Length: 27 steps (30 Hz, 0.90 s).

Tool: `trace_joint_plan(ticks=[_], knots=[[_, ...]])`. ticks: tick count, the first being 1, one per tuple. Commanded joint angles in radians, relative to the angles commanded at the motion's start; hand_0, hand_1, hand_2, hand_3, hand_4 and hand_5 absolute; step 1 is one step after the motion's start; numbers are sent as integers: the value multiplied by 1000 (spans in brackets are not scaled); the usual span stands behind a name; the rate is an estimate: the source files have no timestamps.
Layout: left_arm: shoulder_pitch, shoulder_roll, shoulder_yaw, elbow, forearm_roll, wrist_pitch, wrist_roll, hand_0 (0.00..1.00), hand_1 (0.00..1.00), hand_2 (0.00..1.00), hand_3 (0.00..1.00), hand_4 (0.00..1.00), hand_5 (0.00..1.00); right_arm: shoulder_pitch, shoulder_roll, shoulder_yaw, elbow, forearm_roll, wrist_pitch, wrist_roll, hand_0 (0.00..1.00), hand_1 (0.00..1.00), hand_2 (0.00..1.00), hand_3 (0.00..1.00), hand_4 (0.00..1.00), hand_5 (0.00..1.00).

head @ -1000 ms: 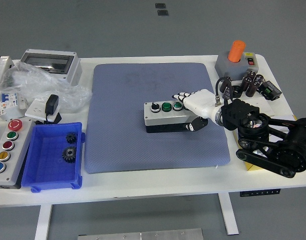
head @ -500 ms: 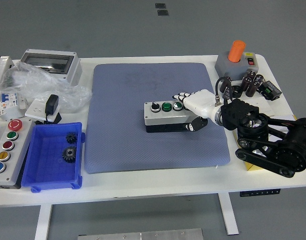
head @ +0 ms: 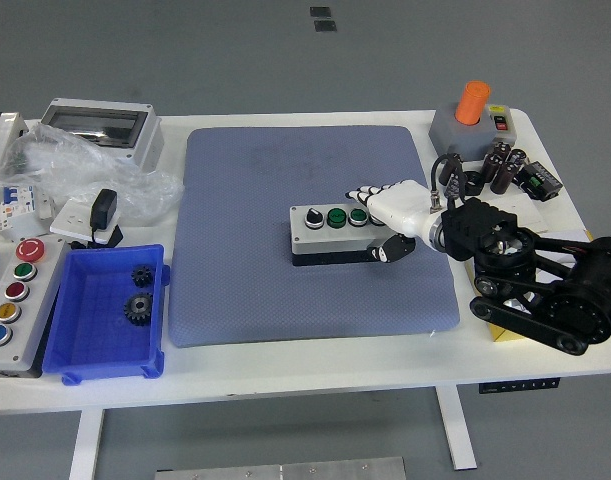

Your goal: Pick up the button,place it on the desk,press the button,press the button

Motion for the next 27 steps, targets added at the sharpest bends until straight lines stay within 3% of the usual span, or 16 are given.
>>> trace_joint_plan(ticks=[10,27], knots=[[-2,1,2,0,-3,-1,-2,550,545,520,617,656,429,4,-6,5,6,6,8,-6,818,923,998,998,740,2],[-5,-1,6,0,-12,-5,-5,550,546,517,618,659,430,22,-57,29,63,90,48,-16,813,921,998,998,745,5]])
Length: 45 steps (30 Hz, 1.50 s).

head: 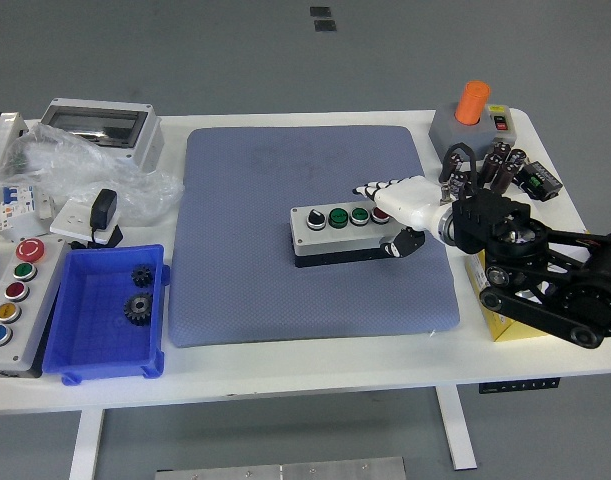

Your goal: Pick up the button,place it on the desk,press the button,press the button

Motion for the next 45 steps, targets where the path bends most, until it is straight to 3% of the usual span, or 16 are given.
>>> trace_joint_plan(ticks=[5,9,16,17,22,23,24,28,29,33,34,35,40,41,45], knots=[[0,1,-2,0,1,0,0,550,546,516,617,660,431,6,-60,60,75,50,27,-28,824,919,998,998,751,10],[1,1,-7,0,5,0,0,550,546,516,617,660,431,-23,-107,156,131,125,5,-50,824,919,998,998,751,10],[0,-3,-18,0,15,0,4,551,545,516,618,662,433,-134,-85,389,150,89,-46,-57,826,913,998,998,758,7],[0,-3,-19,0,15,0,4,550,546,516,617,664,435,-143,-84,417,150,83,-42,-64,773,775,884,998,741,123],[2,1,-22,0,18,1,7,550,546,516,617,664,435,-151,-93,541,163,87,64,-162,773,775,884,998,741,123],[2,1,-23,0,19,1,7,551,545,516,617,664,435,-148,-96,555,166,93,89,-184,724,715,787,912,720,194],[2,1,-24,0,20,1,7,551,545,516,617,664,435,-144,-101,563,170,105,124,-215,724,715,787,912,720,194],[3,-1,-25,0,22,0,5,551,545,516,617,664,435,-128,-125,547,189,145,226,-306,724,715,787,912,720,194],[4,-1,-25,0,23,0,5,551,545,515,617,665,436,-122,-132,537,195,157,248,-319,686,685,629,948,723,254],[6,0,-25,0,22,0,7,551,545,515,617,665,436,-88,-158,469,226,221,336,-319,686,685,629,948,723,254],[6,0,-26,0,23,1,7,551,545,515,617,665,436,-81,-159,453,234,232,352,-319,686,685,629,948,723,254],[7,0,-26,0,22,1,7,551,545,516,618,665,437,-73,-157,437,243,237,357,-319,683,697,715,961,733,278],[6,-1,-25,0,23,1,7,551,545,516,618,665,437,-37,-132,380,284,247,393,-319,683,697,715,961,733,278],[6,-1,-24,0,23,1,6,551,545,516,618,666,437,-29,-126,372,288,250,400,-319,658,675,542,973,510,137],[5,-1,-22,0,22,0,6,551,545,516,618,666,437,-8,-104,338,277,266,409,-319,658,675,542,973,510,137]])
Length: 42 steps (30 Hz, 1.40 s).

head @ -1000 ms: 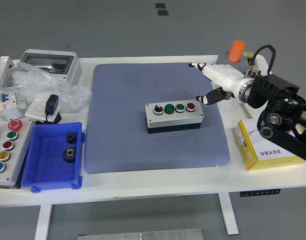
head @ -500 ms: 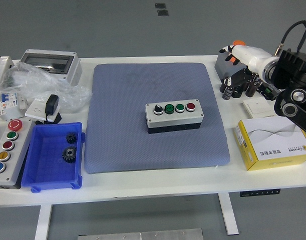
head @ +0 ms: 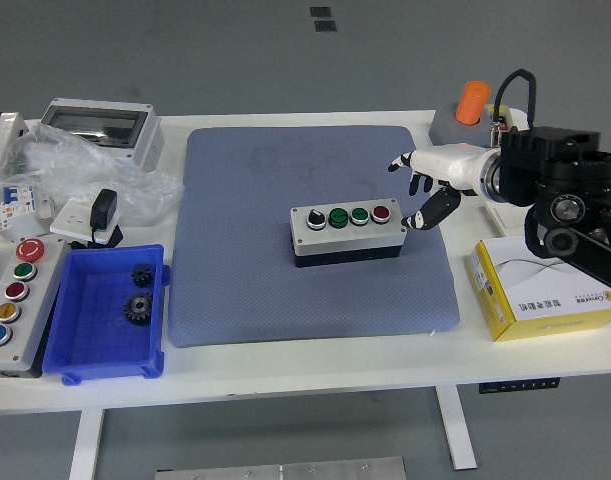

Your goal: Pick up the button,place it on the desk,press the button,press the button

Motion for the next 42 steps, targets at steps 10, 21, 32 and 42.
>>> trace_joint_plan(ticks=[10,21,32,42], knots=[[0,2,8,0,-9,1,2,552,545,516,618,666,436,15,9,-61,-41,66,10,0,574,559,325,998,46,2],[-3,0,12,0,-11,0,-1,552,545,516,617,668,433,21,28,-113,-77,98,0,0,530,536,304,998,41,28],[-5,0,20,0,-18,-1,-3,551,545,516,617,670,430,24,52,-167,-119,124,-11,0,515,526,297,998,52,42],[-5,0,19,0,-19,-1,-5,552,545,516,617,671,428,20,49,-176,-118,119,-37,0,511,525,296,998,52,46]])
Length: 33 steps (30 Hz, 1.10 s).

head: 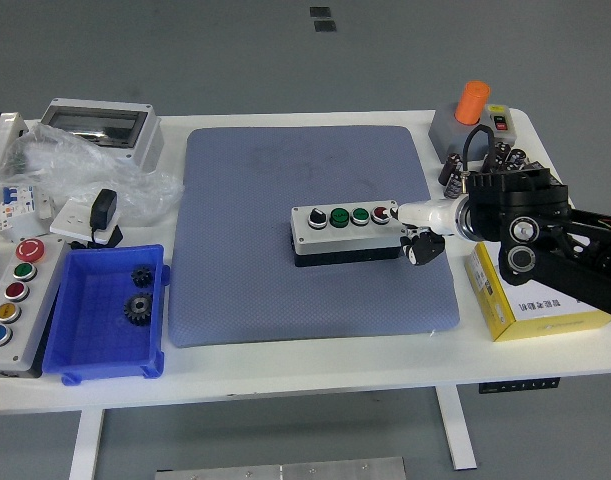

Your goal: Pick up the button,place it on the desk,press the button,press the button

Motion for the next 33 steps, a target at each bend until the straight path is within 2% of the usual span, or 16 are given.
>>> trace_joint_plan(ticks=[4,9,13,14,19,20,25,26,28,31,32,33], knots=[[1,-1,-3,0,2,0,1,552,545,515,617,672,429,-19,-21,67,19,-13,-17,0,510,519,296,998,53,45],[4,-2,-7,0,6,1,1,552,545,515,616,670,426,-94,-47,216,49,-41,4,0,511,519,295,998,59,48],[6,-4,-8,0,8,1,2,552,545,515,616,670,426,-177,-18,371,52,-108,-18,22,511,519,295,998,59,48],[6,-4,-8,0,8,1,2,552,546,515,616,670,425,-193,-5,401,49,-123,-33,38,465,550,403,998,237,120],[4,-8,-10,0,11,1,3,552,546,515,616,670,425,-295,77,590,-17,-225,-169,163,465,550,403,998,237,120],[3,-8,-10,0,12,1,3,552,545,515,616,670,424,-307,89,624,-36,-244,-200,187,471,593,598,953,449,218],[1,-9,-14,0,18,0,4,552,545,515,616,670,424,-333,141,778,-146,-338,-355,308,471,593,598,953,449,218],[1,-9,-15,0,19,0,5,552,545,517,616,671,423,-335,149,805,-169,-346,-387,332,622,733,822,993,777,345],[1,-9,-15,0,21,0,6,552,545,517,616,671,423,-338,162,849,-210,-350,-441,374,622,733,822,993,777,345],[1,-10,-16,0,22,0,6,552,545,517,616,671,423,-342,183,903,-279,-293,-526,447,622,733,822,993,777,345],[2,-9,-16,0,23,0,7,552,545,520,617,672,422,-344,191,911,-304,-267,-554,475,923,998,998,998,963,410],[2,-9,-16,0,22,0,7,552,545,520,617,672,422,-346,196,914,-319,-247,-572,494,923,998,998,998,963,410]])
